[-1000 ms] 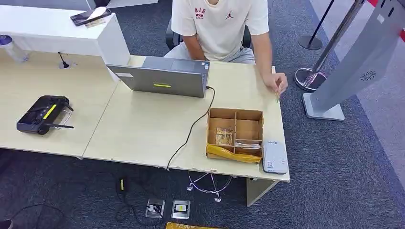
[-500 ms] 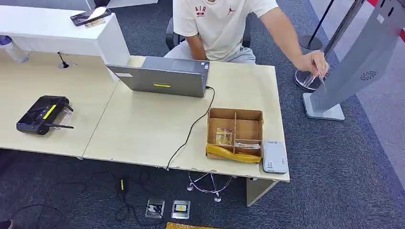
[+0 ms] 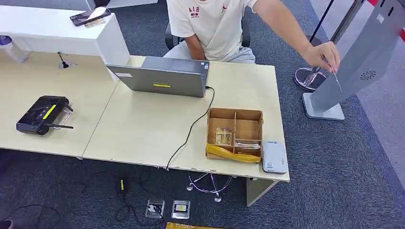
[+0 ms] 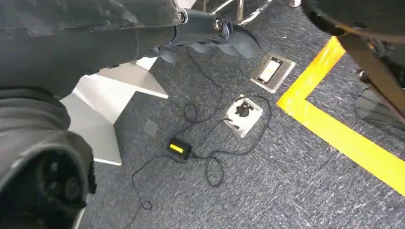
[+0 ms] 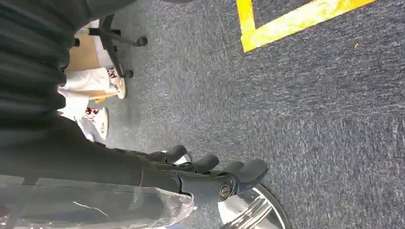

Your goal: Pass the card to the sensor for recognition and then transmit it.

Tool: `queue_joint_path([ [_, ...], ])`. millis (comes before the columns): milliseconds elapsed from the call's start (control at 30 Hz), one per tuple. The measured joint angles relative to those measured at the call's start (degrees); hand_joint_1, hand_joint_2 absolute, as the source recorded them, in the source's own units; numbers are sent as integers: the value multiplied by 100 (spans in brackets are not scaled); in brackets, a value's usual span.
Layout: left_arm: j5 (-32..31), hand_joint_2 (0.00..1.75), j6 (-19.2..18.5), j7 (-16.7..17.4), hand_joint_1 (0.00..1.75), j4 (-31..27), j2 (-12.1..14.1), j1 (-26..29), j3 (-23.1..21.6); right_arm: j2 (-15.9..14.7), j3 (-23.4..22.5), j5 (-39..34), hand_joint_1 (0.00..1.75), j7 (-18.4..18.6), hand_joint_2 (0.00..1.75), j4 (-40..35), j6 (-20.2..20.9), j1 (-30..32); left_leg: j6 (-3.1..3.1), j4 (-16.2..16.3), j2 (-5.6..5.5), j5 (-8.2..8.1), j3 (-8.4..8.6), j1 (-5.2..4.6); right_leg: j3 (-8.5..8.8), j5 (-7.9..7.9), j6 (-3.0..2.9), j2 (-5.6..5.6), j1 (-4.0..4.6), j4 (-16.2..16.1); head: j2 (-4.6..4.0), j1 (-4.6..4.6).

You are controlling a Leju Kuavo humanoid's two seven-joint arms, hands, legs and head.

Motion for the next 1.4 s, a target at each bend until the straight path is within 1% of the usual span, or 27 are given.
queue_joint_path([
  [133,-65,0,-155,130,0,-13,-184,-2,-48,-48,2,31,0,-102,175,0,-54,-1,0,1,0,0,1,-2,0,0,1,0,-2,-1,0,-2],
  [233,-160,0,-448,440,0,-74,-405,-6,-103,-101,2,26,0,-217,175,0,-138,-3,1,1,0,0,2,-10,1,2,3,0,-10,-1,0,0],
  [267,-175,0,-551,496,0,-98,-494,-6,-138,-118,2,11,0,-254,175,0,-168,-3,2,2,0,-1,2,-12,1,2,4,0,-11,-1,0,-2],
  [367,-175,0,-800,511,0,-221,-726,-56,-175,-155,2,-46,0,-420,175,0,-251,-8,5,2,-1,-1,2,-15,3,4,7,-1,-14,-2,0,4],
  [500,-157,0,-1030,509,0,-343,-817,-165,-219,-175,2,-133,0,-702,175,0,-313,-22,6,2,-1,-2,2,-17,4,4,7,-1,-17,-1,0,0],
  [600,-157,0,-1219,511,0,-396,-898,-236,-262,-197,0,-249,0,-1042,175,0,-400,-131,7,1,3,-1,-1,-17,6,5,7,2,-16,1,0,-2],
  [667,-155,0,-1261,514,0,-418,-931,-248,-291,-227,-2,-374,0,-1356,175,-2,-439,-290,7,2,15,-2,9,-19,2,8,10,19,-18,2,0,-11],
  [767,-153,0,-1278,514,0,-444,-959,-249,-312,-278,-2,-459,0,-1460,175,-4,-453,-506,11,4,10,1,13,-21,7,8,11,11,-19,1,0,-2],
  [900,-146,0,-1318,511,0,-450,-994,-256,-339,-319,0,-531,0,-1917,175,-57,-656,-788,12,3,6,2,4,-27,4,11,15,5,-26,2,0,-7],
  [933,-146,0,-1333,503,0,-450,-1005,-264,-347,-341,2,-538,0,-1973,175,-90,-671,-904,12,3,13,2,6,-27,3,13,18,16,-26,2,0,-9],
  [1033,-151,0,-1407,468,0,-450,-1029,-297,-387,-406,33,-533,0,-2004,175,-166,-643,-1256,14,4,15,3,12,-27,3,15,21,25,-26,1,0,-4],
  [1133,-177,0,-1499,426,0,-448,-1066,-340,-443,-407,98,-503,0,-1849,175,-190,-511,-1467,19,6,7,7,12,-28,5,16,22,11,-26,1,0,-7],
  [1233,-216,0,-1534,395,0,-437,-1099,-378,-489,-400,195,-494,0,-1735,175,-190,-496,-1478,19,6,-4,7,8,-28,5,15,22,0,-26,1,0,-7],
  [1400,-297,0,-1523,393,0,-431,-1132,-418,-564,-352,249,-641,0,-1766,175,-190,-505,-1376,19,5,-3,5,5,-28,3,13,22,0,-26,1,0,-9],
])
